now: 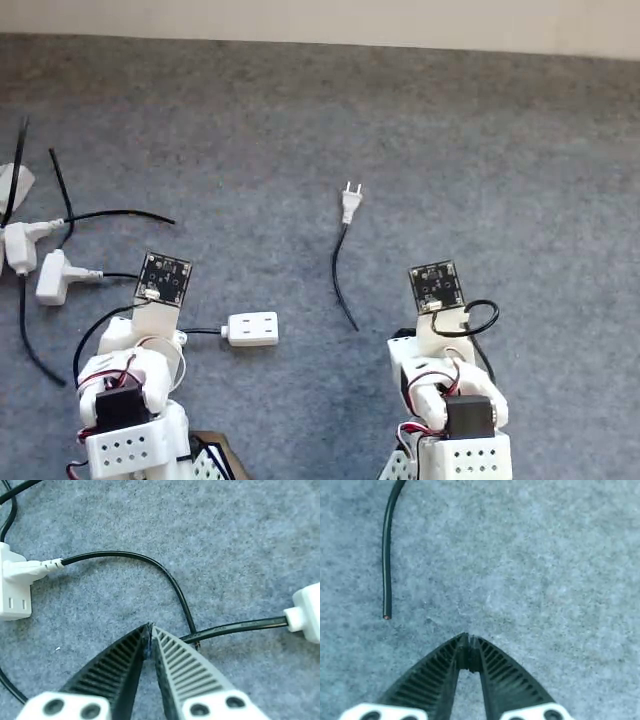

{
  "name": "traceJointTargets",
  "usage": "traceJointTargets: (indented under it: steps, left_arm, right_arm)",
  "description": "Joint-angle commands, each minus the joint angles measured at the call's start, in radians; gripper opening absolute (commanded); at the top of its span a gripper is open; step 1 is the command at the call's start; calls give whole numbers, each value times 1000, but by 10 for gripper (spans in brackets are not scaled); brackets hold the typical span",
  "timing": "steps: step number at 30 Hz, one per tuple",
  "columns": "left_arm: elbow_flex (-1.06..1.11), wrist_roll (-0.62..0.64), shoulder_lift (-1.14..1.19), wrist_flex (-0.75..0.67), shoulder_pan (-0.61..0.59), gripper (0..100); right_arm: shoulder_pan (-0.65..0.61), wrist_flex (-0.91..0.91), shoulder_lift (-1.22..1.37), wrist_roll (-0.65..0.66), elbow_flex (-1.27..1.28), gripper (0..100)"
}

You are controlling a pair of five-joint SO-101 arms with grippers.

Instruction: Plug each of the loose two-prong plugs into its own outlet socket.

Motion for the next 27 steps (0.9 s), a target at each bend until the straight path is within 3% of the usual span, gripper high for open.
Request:
traceJointTargets:
  steps: [1, 16, 27]
  left_arm:
    - [16, 3, -12, 6, -13, 5]
    - [16, 6, -12, 6, -13, 5]
    - [16, 5, -12, 41, -13, 5]
  right_arm:
    - [-12, -8, -13, 8, 134, 6]
    - [-4, -4, -7, 8, 134, 6]
    - [174, 21, -13, 8, 134, 6]
